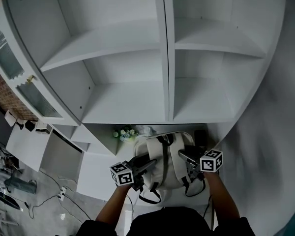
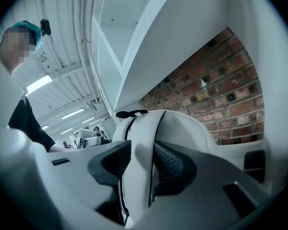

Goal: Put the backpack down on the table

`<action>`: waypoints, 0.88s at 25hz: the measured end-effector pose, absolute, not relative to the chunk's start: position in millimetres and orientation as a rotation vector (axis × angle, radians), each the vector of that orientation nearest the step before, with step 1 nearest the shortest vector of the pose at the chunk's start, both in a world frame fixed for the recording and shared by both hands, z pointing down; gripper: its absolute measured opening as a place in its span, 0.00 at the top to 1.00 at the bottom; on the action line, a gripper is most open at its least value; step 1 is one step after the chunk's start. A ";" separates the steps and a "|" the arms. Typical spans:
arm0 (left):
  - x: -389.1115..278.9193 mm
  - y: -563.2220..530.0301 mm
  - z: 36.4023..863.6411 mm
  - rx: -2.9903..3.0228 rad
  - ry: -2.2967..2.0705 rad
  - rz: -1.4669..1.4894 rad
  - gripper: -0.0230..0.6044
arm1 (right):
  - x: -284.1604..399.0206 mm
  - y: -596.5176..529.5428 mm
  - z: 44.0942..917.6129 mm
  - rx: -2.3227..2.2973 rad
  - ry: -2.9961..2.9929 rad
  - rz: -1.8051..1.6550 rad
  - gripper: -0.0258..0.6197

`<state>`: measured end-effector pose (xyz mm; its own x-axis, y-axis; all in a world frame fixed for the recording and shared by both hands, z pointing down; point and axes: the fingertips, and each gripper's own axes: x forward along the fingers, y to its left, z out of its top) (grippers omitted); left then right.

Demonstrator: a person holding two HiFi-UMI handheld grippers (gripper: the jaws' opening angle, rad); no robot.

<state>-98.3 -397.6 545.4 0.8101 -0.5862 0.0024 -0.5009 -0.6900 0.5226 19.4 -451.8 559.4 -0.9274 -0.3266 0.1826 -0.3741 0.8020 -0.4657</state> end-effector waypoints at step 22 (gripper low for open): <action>-85.4 -283.9 525.0 2.602 -0.776 -0.107 0.62 | 18.9 -339.1 517.6 0.646 -2.907 0.566 0.72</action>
